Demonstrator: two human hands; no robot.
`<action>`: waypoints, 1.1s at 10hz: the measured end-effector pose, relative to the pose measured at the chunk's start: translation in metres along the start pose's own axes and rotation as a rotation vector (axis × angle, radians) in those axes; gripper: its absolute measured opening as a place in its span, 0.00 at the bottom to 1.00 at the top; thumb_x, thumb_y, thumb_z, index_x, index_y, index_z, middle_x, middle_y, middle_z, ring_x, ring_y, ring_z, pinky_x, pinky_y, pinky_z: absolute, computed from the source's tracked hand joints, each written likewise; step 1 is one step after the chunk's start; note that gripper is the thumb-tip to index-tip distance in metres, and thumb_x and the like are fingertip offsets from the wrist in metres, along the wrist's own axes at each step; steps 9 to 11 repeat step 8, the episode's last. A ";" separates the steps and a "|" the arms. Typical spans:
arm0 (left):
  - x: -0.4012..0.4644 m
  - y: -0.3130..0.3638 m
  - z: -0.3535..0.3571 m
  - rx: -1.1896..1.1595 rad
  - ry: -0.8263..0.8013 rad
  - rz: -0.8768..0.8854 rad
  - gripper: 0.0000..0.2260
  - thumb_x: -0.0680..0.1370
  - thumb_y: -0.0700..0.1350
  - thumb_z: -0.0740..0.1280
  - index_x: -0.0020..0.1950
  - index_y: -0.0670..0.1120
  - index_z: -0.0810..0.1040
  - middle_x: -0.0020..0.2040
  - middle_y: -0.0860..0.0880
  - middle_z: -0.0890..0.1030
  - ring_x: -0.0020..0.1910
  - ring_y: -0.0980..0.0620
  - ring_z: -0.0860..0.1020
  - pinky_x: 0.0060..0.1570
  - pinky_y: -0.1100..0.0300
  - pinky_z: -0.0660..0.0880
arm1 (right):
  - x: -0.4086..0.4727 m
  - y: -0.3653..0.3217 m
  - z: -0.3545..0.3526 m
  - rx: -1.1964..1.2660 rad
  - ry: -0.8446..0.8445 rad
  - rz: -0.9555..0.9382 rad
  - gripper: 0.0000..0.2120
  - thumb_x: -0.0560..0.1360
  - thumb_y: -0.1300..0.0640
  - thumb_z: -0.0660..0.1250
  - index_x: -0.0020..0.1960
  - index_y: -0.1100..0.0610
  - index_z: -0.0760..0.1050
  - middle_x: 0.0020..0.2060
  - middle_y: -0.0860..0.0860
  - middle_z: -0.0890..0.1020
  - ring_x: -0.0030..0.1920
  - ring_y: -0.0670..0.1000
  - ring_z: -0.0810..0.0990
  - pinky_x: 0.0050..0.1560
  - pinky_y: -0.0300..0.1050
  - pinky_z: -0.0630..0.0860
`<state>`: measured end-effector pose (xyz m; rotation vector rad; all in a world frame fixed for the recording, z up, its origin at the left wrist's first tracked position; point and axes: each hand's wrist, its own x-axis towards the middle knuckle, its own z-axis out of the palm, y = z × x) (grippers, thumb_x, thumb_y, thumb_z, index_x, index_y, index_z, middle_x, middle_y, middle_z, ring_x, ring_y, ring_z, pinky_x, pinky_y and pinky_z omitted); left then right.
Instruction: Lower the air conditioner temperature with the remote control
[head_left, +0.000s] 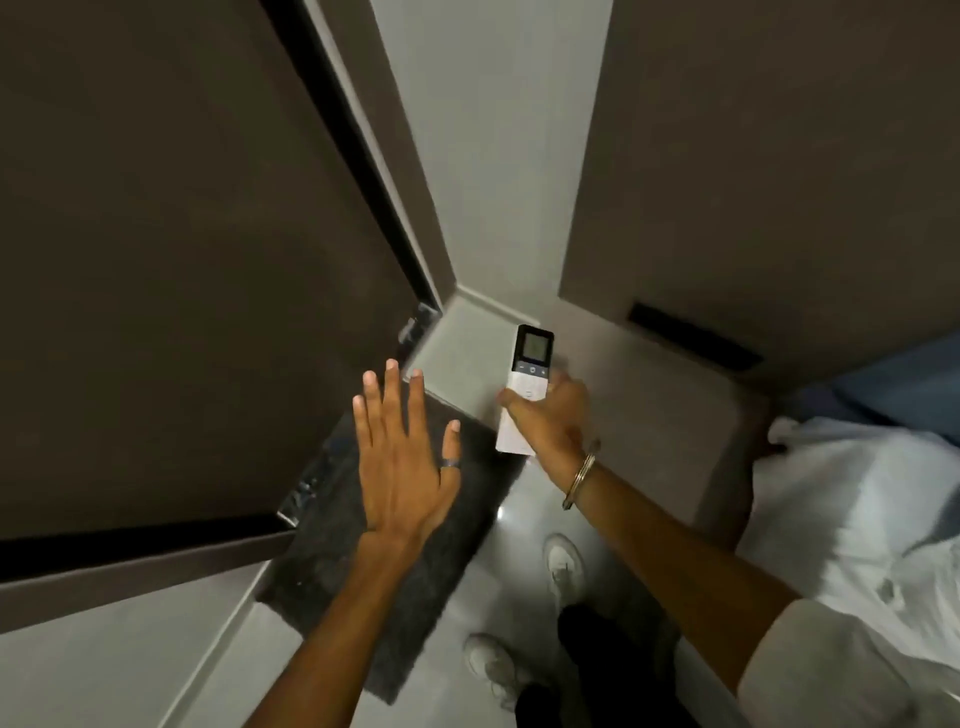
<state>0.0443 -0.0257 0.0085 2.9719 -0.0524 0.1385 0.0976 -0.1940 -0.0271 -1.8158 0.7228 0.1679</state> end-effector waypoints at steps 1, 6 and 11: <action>-0.003 -0.010 0.110 -0.008 -0.138 0.002 0.32 0.85 0.56 0.57 0.85 0.41 0.57 0.86 0.39 0.53 0.85 0.39 0.46 0.84 0.42 0.46 | 0.087 0.092 0.031 -0.028 0.105 0.215 0.23 0.65 0.55 0.84 0.56 0.59 0.82 0.54 0.59 0.88 0.46 0.56 0.88 0.46 0.48 0.87; -0.005 -0.038 0.345 0.028 -0.423 0.018 0.33 0.85 0.60 0.49 0.86 0.44 0.49 0.86 0.39 0.47 0.85 0.40 0.42 0.83 0.44 0.40 | 0.226 0.280 0.128 -0.432 0.255 0.336 0.39 0.69 0.48 0.78 0.72 0.63 0.68 0.65 0.61 0.77 0.61 0.60 0.80 0.60 0.49 0.78; -0.016 -0.037 0.299 -0.010 -0.339 -0.059 0.33 0.85 0.60 0.50 0.86 0.44 0.49 0.87 0.40 0.48 0.86 0.40 0.43 0.84 0.44 0.42 | 0.188 0.238 0.124 -0.629 0.304 0.282 0.50 0.67 0.36 0.75 0.79 0.60 0.61 0.71 0.60 0.73 0.69 0.60 0.73 0.68 0.55 0.71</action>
